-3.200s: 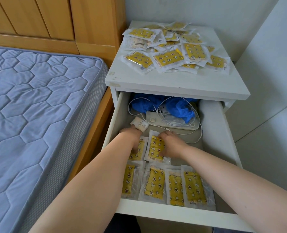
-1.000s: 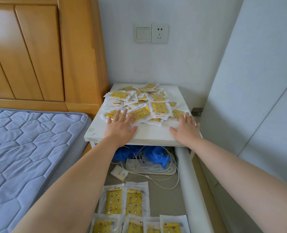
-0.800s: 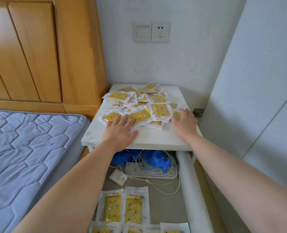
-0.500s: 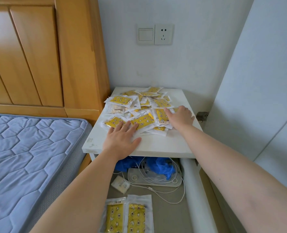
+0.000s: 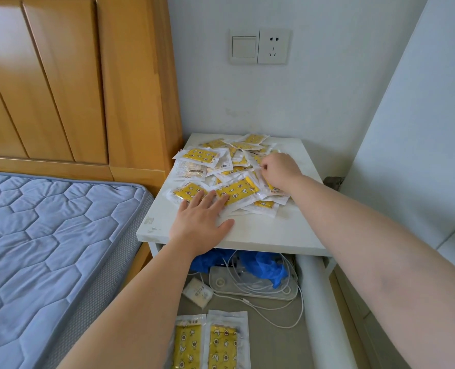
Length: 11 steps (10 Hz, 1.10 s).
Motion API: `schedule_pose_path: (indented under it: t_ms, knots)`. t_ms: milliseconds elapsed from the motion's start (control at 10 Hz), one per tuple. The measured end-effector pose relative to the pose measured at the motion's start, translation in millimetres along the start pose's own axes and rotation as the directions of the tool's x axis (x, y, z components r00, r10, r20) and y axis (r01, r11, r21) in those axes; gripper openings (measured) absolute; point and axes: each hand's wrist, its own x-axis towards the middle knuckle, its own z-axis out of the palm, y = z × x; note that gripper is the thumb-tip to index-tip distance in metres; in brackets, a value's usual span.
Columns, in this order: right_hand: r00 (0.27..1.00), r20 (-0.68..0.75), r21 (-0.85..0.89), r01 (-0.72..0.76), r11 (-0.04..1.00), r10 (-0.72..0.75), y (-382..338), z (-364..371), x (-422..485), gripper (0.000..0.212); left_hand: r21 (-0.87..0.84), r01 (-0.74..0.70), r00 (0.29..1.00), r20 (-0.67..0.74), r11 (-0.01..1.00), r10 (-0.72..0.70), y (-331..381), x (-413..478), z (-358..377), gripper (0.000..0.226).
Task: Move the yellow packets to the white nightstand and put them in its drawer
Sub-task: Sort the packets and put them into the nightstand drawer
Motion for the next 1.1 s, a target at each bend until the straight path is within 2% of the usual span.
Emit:
schedule_pose_path:
  t_ms: [100,200,300,400,500,600,700,800,900,1100]
  knots:
    - [0.987,-0.145,-0.121,0.047,0.991,-0.064,1,-3,-7,0.024,-0.005,0.005,1.0,0.0,1.0,-0.005,0,-1,0,0.064]
    - [0.939,-0.343,0.105,0.032,0.994,0.006,7,-16,-16,0.018,-0.009,0.006,1.0,0.0,1.0,-0.006,1,-1,0,0.064]
    - [0.97,-0.242,0.282,0.038,0.959,0.032,15,-28,-31,0.014,-0.005,0.002,1.0,0.0,1.0,-0.002,0,0,0,0.064]
    - [0.999,0.023,0.301,0.036,0.953,-0.045,25,-25,-56,0.015,-0.001,0.004,1.0,0.006,1.0,-0.004,0,0,1,0.064]
    - [0.975,0.21,0.37,-0.007,0.929,-0.077,29,-21,-79,0.025,0.001,0.0,1.0,0.005,1.0,0.0,0,1,0,0.064]
    - [0.998,0.051,0.425,-0.049,0.904,0.03,29,-22,-74,0.044,0.001,0.002,1.0,0.007,1.0,-0.002,0,0,1,0.064]
    - [0.978,-0.073,0.381,-0.153,0.912,0.195,32,-22,-52,0.046,0.001,0.005,1.0,0.008,1.0,-0.005,0,1,1,0.064]
    - [0.94,0.044,0.268,-0.338,0.902,0.339,32,-19,-33,0.051,-0.002,0.006,1.0,0.009,1.0,-0.006,0,1,0,0.064]
    - [0.895,0.186,0.194,-0.438,0.878,0.405,27,-15,-22,0.063,-0.008,0.004,1.0,0.004,1.0,-0.004,0,0,0,0.064]
    - [0.851,0.352,-0.028,-0.408,0.913,0.39,7,-31,-14,0.079,-0.013,-0.005,1.0,-0.015,1.0,0.004,0,-1,0,0.064]
